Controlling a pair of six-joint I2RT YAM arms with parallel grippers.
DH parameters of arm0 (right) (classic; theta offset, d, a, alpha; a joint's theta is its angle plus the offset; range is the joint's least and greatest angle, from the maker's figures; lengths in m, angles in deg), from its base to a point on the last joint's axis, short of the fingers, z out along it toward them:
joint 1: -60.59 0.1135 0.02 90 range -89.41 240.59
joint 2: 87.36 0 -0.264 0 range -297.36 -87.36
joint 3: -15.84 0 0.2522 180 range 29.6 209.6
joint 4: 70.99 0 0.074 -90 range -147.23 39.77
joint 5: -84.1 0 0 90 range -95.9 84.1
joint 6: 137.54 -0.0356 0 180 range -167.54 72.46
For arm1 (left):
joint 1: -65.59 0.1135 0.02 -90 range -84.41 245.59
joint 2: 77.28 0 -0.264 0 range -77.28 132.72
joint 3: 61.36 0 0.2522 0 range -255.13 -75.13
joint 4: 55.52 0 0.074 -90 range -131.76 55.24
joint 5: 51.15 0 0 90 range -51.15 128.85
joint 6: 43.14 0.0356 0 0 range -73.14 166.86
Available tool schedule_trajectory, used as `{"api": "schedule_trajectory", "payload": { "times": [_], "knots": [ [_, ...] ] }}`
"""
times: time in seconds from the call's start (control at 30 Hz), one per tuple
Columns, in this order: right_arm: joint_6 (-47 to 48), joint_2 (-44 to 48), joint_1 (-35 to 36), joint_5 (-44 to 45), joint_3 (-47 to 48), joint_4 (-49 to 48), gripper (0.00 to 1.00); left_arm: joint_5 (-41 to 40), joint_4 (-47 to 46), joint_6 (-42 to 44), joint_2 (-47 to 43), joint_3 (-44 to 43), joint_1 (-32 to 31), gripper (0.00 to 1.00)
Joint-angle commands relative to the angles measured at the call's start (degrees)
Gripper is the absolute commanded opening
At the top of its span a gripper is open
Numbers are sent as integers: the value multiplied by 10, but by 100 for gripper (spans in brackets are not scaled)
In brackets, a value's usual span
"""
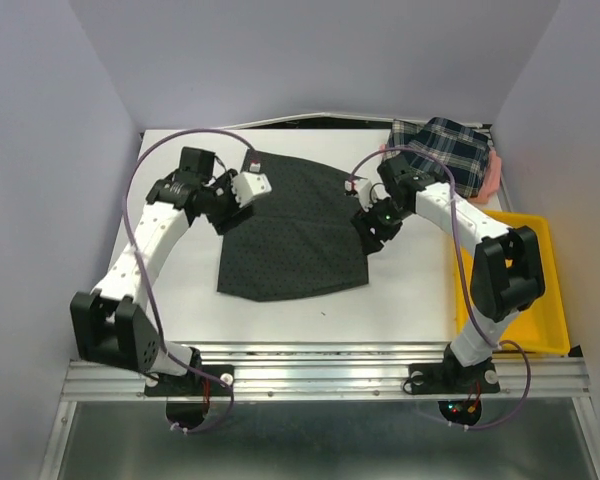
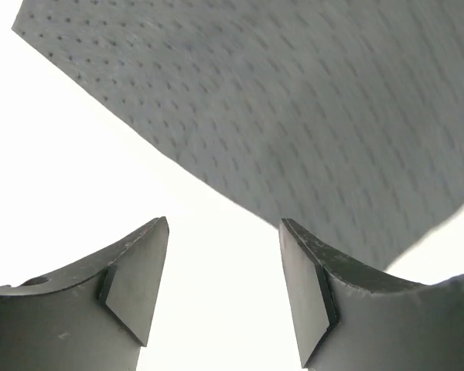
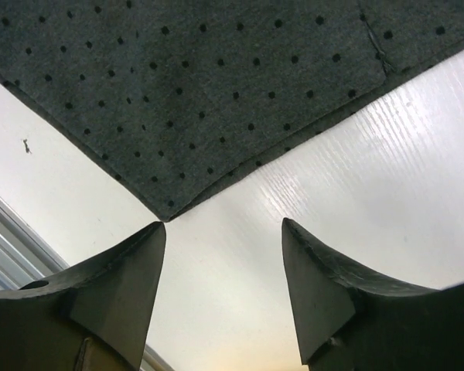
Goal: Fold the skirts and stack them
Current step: Fold the skirt
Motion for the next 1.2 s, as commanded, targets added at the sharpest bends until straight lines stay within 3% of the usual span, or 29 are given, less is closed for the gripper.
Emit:
{"api": "schedule_trajectory", "payload": {
  "times": [0.0,0.27,0.67,0.87,0.97,1.17],
  "knots": [
    [19,6,37,-1,11,-22,67,-3,157,186,-64,98,-1,70],
    [-2,-50,61,-15,31,-58,66,-31,103,230,-135,232,-6,69],
    [-20,-119,66,-15,13,-92,64,-46,-41,217,-139,371,-50,63],
    [-26,-138,66,-5,12,-99,63,-92,-127,203,-109,414,-64,58],
    [-25,-142,66,6,10,-105,62,-106,-137,197,-87,408,-65,44],
    [-16,-147,66,30,6,-107,62,-69,-3,231,-112,316,-65,5]
  ]
}}
